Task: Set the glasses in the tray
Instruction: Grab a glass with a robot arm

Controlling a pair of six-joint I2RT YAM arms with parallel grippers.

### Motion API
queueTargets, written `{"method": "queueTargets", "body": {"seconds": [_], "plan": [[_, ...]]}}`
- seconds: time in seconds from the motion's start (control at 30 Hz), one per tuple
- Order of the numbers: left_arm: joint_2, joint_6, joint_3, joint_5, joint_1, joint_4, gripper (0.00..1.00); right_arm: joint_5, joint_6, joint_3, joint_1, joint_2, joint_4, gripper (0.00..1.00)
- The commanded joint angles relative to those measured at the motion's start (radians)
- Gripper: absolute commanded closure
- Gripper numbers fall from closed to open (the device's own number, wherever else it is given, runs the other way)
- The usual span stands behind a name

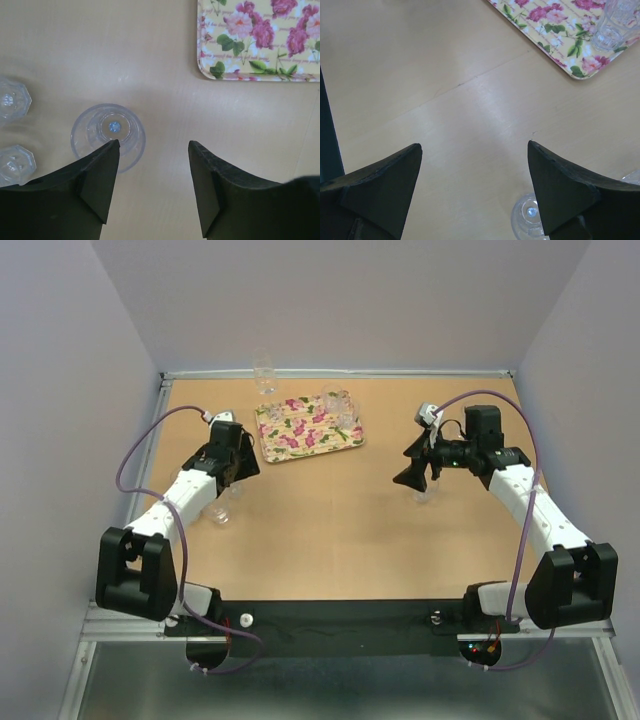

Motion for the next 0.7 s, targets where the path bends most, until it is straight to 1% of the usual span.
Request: {"method": "queueTargets", "body": {"seconds": [0.0,0.13,0.2,0.27,0.33,0.37,0.47,0.5,0.67], "plan": [[0.032,0.008,0.028,-0.013,0.006,0.028,0.35,-0.004,-0.006,-0.016,-0.005,0.005,0.039,0.09],[0.067,-0.012,0.03,-0.053,0.007,0.025,0.36,-0.001,-0.006,-0.016,-0.005,0.008,0.039,0.09],[0.081,-0.018,0.028,-0.059,0.009,0.025,0.41,0.002,-0.006,-0.014,-0.005,0.006,0.039,0.09],[0.093,-0.023,0.027,-0.059,0.009,0.028,0.43,0.005,-0.008,-0.016,-0.005,0.006,0.039,0.09],[0.101,-0.024,0.027,-0.057,0.009,0.028,0.48,0.005,-0.008,-0.014,-0.005,0.005,0.039,0.09],[0.107,-0.026,0.027,-0.057,0.009,0.029,0.53,0.007,-0.008,-0.014,-0.005,0.006,0.04,0.09],[0.112,-0.024,0.027,-0.057,0.009,0.028,0.58,0.008,-0.008,-0.016,-0.005,0.003,0.039,0.09],[0.112,-0.023,0.028,-0.059,0.01,0.028,0.63,0.008,-0.008,-0.016,-0.005,0.003,0.039,0.09],[0.116,-0.014,0.03,-0.057,0.009,0.023,0.76,0.011,-0.008,-0.016,-0.005,0.0,0.039,0.09]]}}
